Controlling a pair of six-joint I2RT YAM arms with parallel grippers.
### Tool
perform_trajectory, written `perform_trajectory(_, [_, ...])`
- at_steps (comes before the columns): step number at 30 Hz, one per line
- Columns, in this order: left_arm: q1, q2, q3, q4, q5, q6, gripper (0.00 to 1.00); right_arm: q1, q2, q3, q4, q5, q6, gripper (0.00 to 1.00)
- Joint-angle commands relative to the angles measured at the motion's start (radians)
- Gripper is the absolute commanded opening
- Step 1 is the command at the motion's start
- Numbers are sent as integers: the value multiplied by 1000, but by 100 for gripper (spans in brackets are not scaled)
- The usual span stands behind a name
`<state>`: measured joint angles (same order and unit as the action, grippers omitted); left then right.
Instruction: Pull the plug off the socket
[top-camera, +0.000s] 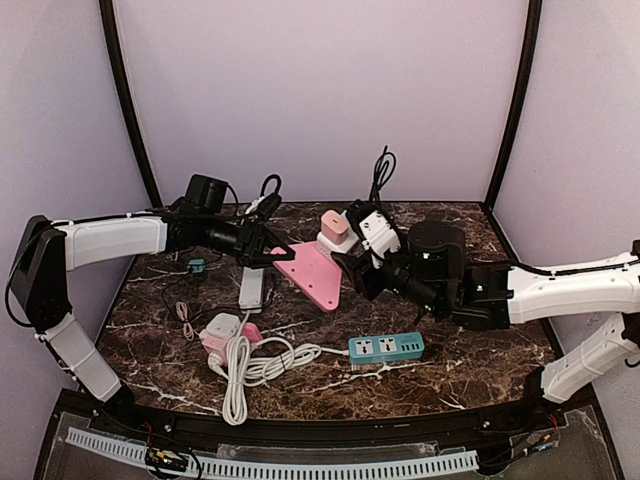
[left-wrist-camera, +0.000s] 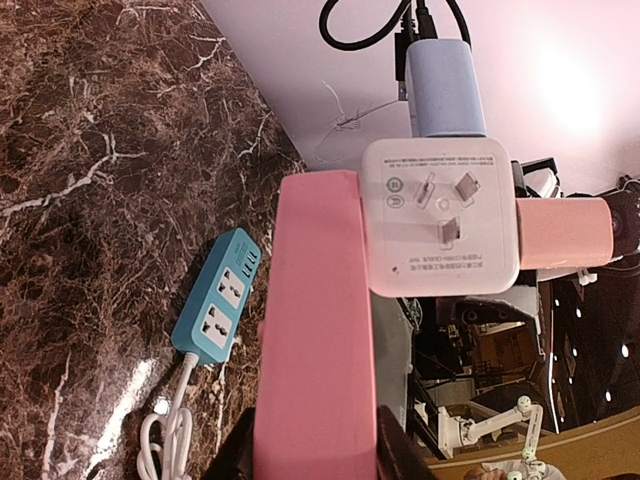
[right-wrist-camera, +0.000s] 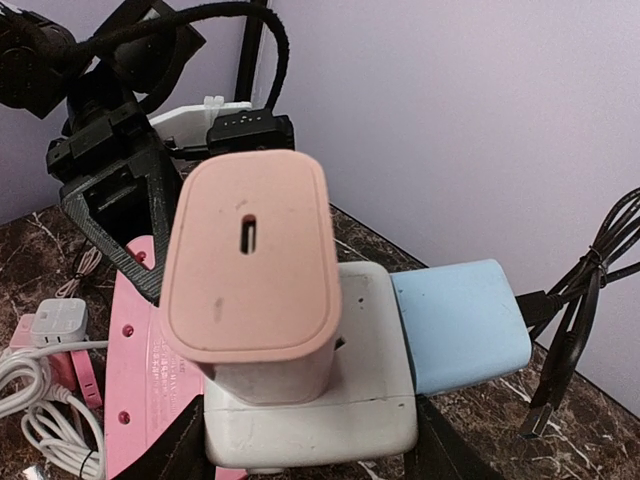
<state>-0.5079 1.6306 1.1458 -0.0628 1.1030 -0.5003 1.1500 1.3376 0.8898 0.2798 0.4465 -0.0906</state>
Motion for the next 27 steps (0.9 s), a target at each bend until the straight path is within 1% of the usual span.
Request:
perform_trajectory(1, [-11, 3, 19, -50, -50, 25, 1, 42, 13, 38, 198, 39, -66, 0])
perform_trajectory(5, [-11, 3, 21, -55, -51, 27, 1, 46, 18, 36, 210, 47, -68, 0])
perform_trajectory(12, [-10, 5, 22, -55, -40, 33, 1, 40, 18, 36, 212, 88, -7, 0])
perform_trajectory(17, [-11, 5, 22, -56, -38, 37, 1, -7, 5, 20, 197, 40, 88, 0])
perform_trajectory(20, [-11, 7, 22, -56, -37, 37, 1, -59, -15, 20, 159, -11, 187, 0])
perform_trajectory(27, [-10, 9, 22, -61, -36, 42, 1, -100, -15, 37, 106, 1, 248, 0])
